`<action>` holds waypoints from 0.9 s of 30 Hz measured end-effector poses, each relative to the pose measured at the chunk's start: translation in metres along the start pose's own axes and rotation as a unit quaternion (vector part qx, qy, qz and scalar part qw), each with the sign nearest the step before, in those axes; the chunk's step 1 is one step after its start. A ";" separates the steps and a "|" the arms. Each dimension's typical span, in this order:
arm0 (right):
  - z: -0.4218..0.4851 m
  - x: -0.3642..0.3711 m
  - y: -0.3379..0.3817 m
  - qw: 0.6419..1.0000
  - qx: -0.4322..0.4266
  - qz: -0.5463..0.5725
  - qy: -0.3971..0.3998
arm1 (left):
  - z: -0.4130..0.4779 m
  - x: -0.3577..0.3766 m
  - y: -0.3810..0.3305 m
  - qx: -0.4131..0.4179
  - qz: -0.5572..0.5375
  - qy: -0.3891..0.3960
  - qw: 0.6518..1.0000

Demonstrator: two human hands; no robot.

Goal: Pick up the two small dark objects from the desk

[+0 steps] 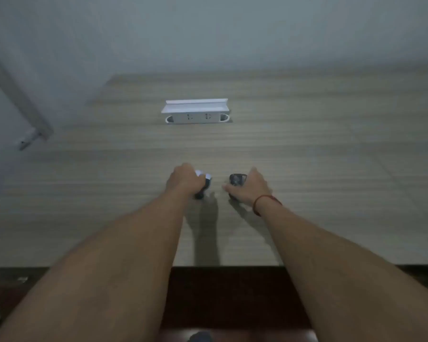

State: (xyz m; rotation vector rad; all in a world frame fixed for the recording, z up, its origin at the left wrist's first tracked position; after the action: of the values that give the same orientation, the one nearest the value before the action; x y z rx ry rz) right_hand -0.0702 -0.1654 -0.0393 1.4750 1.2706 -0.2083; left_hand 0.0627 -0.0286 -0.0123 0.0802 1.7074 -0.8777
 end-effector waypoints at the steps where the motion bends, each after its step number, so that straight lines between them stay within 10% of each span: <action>1: 0.000 0.007 -0.008 1.000 0.004 -0.004 -0.001 | -0.003 0.008 0.005 -0.004 -0.001 0.003 1.000; 14: 0.016 0.043 -0.042 0.972 -0.129 0.046 -0.192 | -0.015 0.071 0.045 0.041 -0.002 -0.194 0.980; 27: 0.018 0.043 -0.044 0.977 -0.137 0.046 -0.158 | -0.017 0.077 0.036 0.020 0.023 -0.244 0.969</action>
State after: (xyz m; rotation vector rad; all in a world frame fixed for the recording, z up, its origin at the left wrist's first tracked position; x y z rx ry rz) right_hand -0.0781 -0.1638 -0.1035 1.2052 0.9310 -0.1888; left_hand 0.0398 -0.0220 -0.0958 -0.0664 1.2245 -0.8175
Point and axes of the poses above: each hand's wrist, its own z-axis towards the middle knuckle, its own x-axis out of the palm, y = z × x, the point moved 7 cm from there along z, towards the middle knuckle, and after that the axes turned 13 degrees about x, right-handed, at the moved point
